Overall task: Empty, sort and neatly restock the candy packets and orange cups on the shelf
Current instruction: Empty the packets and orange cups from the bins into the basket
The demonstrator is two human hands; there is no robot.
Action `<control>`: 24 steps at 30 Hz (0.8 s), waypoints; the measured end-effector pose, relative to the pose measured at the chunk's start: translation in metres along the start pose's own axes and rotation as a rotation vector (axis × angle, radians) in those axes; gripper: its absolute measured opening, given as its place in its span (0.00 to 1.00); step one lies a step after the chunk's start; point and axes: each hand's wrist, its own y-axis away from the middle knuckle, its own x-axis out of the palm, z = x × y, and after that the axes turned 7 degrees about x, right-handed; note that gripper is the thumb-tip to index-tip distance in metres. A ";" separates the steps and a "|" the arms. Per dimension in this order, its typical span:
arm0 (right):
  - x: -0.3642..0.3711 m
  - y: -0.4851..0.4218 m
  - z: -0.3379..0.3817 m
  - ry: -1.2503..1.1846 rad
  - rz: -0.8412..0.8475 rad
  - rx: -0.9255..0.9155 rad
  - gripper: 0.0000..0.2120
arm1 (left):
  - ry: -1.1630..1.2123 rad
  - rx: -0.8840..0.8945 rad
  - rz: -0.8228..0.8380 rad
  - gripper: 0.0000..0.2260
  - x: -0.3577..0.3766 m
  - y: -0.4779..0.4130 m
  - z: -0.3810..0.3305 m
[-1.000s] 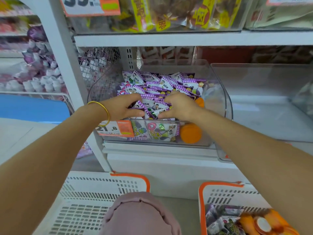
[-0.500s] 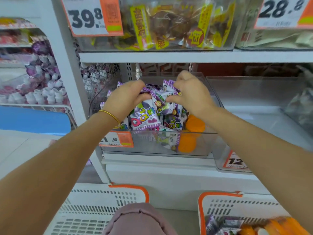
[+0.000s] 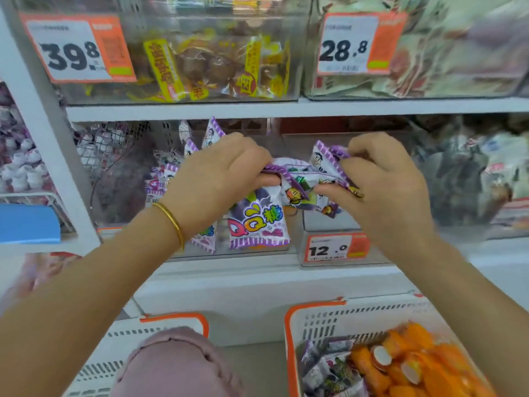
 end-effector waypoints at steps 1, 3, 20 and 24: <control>-0.016 0.014 -0.010 0.012 0.028 0.033 0.19 | 0.070 0.003 0.005 0.13 0.003 -0.010 -0.018; -0.050 0.048 -0.031 0.026 0.104 0.106 0.19 | 0.187 -0.035 0.085 0.14 0.015 -0.028 -0.060; -0.029 0.331 -0.132 -0.046 1.151 1.006 0.21 | 0.936 -0.686 1.025 0.20 0.202 0.093 -0.317; -0.021 0.298 -0.126 -0.113 1.053 1.029 0.17 | 0.954 -0.636 1.012 0.22 0.191 0.059 -0.279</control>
